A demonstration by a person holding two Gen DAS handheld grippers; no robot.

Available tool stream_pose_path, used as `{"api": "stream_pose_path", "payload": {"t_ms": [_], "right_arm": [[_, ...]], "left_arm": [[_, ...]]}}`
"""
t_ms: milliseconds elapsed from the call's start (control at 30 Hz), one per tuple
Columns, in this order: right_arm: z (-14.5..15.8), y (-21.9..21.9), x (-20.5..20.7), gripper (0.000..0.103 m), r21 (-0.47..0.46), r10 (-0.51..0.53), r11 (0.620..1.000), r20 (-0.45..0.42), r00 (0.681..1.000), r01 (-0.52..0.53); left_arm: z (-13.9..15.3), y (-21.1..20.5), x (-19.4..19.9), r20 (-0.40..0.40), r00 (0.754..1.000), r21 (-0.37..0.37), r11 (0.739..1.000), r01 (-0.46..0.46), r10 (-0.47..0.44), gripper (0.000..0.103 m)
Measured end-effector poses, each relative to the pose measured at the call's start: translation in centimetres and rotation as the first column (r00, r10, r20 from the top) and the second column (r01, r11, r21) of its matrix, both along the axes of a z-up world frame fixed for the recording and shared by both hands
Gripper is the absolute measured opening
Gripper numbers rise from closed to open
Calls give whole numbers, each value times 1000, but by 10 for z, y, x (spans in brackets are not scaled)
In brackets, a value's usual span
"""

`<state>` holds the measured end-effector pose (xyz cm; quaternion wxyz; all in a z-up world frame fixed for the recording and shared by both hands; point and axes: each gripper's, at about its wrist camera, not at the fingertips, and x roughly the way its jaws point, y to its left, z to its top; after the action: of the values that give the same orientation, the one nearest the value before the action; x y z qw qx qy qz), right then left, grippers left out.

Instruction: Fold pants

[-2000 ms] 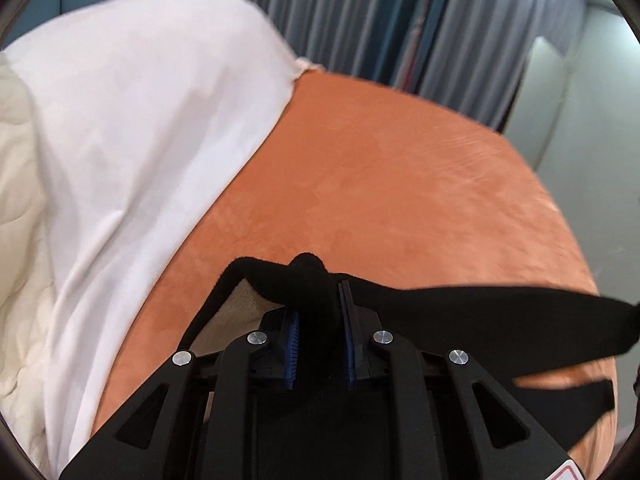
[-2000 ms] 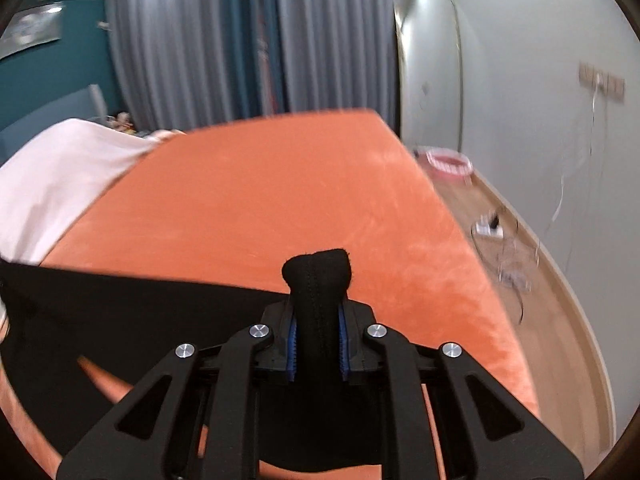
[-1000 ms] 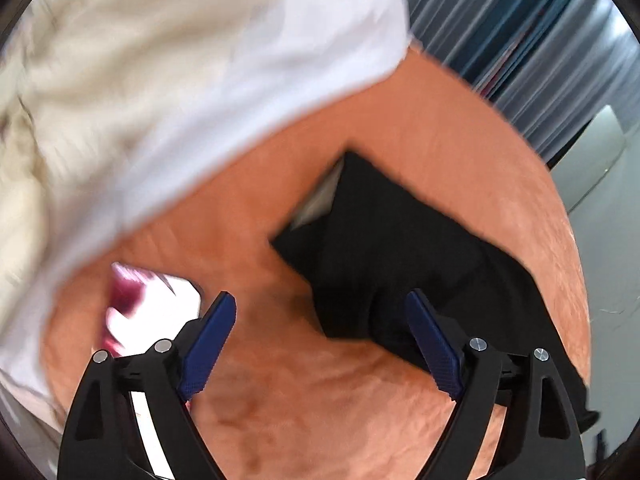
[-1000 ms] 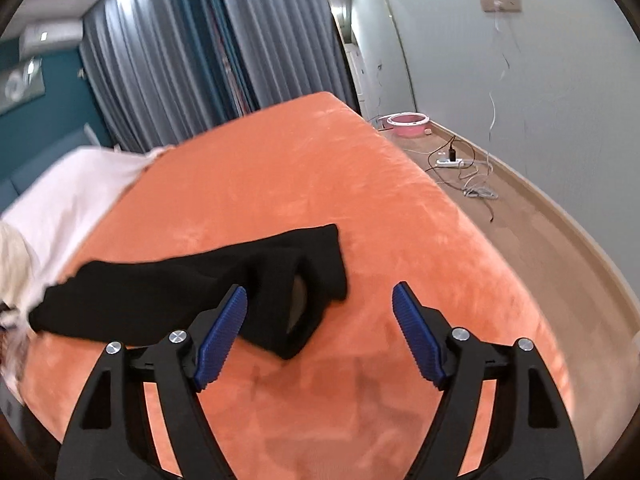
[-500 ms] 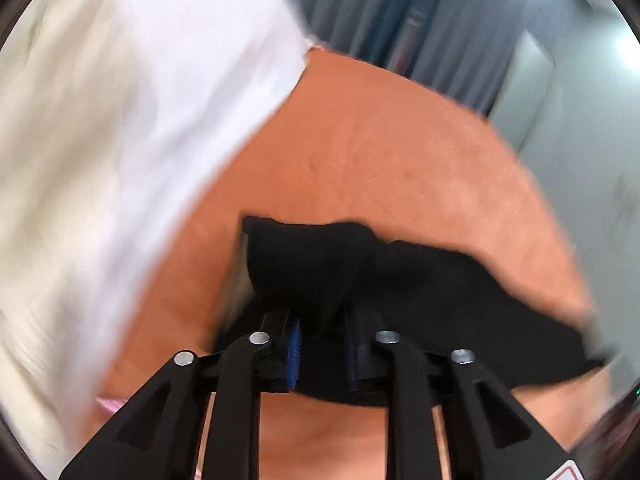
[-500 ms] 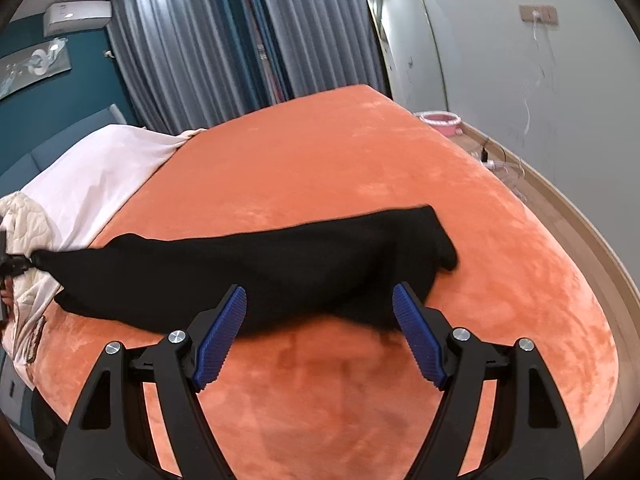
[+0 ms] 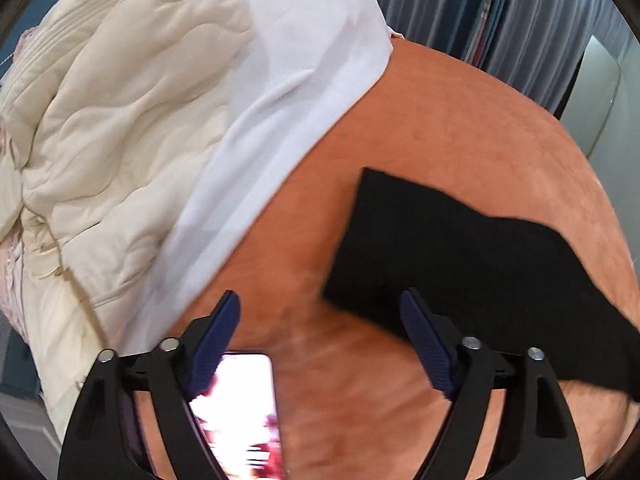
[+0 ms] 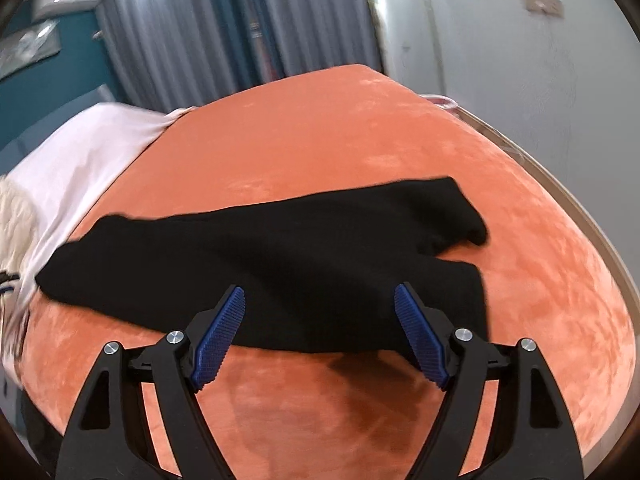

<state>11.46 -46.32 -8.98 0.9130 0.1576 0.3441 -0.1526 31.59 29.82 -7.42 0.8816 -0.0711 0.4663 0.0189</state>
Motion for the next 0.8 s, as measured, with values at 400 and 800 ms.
{"api": "stream_pose_path", "payload": {"t_ms": [400,800], "right_arm": [[-17,-107,-6,85,218,-217,947,-109,970,236],[92,-54,52,40,-311,107,947,58,993,-84]], "left_arm": [[-88,-36,15,-192,975,4,993,-114,113,90],[-88,-55,23,-226,957,64,983,-174,184,98]]}}
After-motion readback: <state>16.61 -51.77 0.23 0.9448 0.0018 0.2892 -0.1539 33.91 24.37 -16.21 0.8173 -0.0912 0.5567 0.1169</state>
